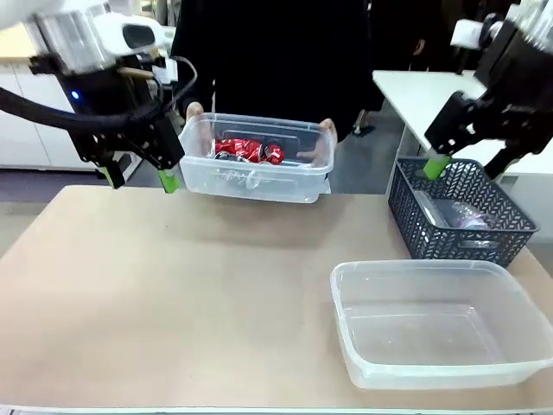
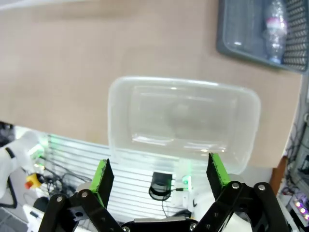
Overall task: Sort the waste into each basket.
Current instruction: Pick up the Organizing box on the right side of the table and lift it.
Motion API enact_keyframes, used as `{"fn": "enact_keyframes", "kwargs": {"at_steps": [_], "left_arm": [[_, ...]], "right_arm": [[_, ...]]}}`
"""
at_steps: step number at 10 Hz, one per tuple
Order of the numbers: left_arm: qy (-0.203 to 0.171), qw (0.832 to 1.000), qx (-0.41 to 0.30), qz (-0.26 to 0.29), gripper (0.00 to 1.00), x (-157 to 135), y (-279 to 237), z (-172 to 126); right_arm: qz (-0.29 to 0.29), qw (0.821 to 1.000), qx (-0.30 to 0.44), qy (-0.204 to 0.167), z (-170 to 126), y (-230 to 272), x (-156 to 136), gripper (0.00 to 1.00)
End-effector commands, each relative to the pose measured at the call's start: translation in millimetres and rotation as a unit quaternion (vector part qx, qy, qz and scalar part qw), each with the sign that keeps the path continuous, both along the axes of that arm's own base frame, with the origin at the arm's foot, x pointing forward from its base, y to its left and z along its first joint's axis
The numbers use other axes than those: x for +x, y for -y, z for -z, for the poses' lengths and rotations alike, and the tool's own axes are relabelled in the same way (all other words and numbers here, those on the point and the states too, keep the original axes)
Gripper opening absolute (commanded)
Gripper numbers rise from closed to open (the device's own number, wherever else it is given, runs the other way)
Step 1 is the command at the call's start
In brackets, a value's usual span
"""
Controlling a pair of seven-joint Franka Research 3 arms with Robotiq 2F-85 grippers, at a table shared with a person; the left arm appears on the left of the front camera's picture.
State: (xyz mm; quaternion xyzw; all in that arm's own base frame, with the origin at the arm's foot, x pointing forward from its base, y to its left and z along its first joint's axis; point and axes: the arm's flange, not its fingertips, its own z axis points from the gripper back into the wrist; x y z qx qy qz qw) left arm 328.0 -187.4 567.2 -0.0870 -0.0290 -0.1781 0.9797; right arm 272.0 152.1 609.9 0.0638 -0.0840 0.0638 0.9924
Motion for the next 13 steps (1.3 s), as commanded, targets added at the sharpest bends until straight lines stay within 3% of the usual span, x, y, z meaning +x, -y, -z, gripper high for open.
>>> {"fn": "enact_keyframes", "kwargs": {"at_steps": [1,3,6,8,9,10,11,12,13], "left_arm": [[0.001,1.0,-0.026,0.008,1.0,-0.2,29.1,10.1],[-0.03,0.998,-0.058,-0.014,1.0,-11.3,93.8,57.9],[-0.099,0.993,-0.066,-0.002,1.0,-49.4,198.2,131.9],[-0.112,0.991,-0.07,0.022,1.0,-74.9,260.0,170.9],[-0.113,0.99,-0.087,0.019,1.0,-80.3,271.6,173.4],[-0.081,0.991,-0.104,-0.016,1.0,-76.5,273.9,166.6],[-0.115,0.99,-0.073,0.028,1.0,-90.7,259.0,177.3],[-0.115,0.99,-0.073,0.028,1.0,-90.7,259.0,177.3],[-0.115,0.99,-0.073,0.028,1.0,-90.7,259.0,177.3]], "right_arm": [[0.006,0.999,-0.022,-0.027,21.9,4.6,1.2,1.0],[0.04,0.998,-0.001,-0.056,53.8,57.9,-27.4,1.0],[0.1,0.993,-0.001,-0.055,113.6,160.4,-78.4,1.0],[0.104,0.99,-0.037,-0.087,164.3,203.3,-92.1,1.0],[0.096,0.99,-0.034,-0.099,183.7,208.8,-89.5,1.0],[0.09,0.989,-0.037,-0.111,200.4,207.4,-83.9,1.0],[0.113,0.988,-0.054,-0.087,195.4,198.6,-79.0,1.0],[0.11,0.988,-0.029,-0.106,94.8,218.9,-62.1,1.0],[0.11,0.988,-0.029,-0.106,94.8,218.9,-62.1,1.0]]}}
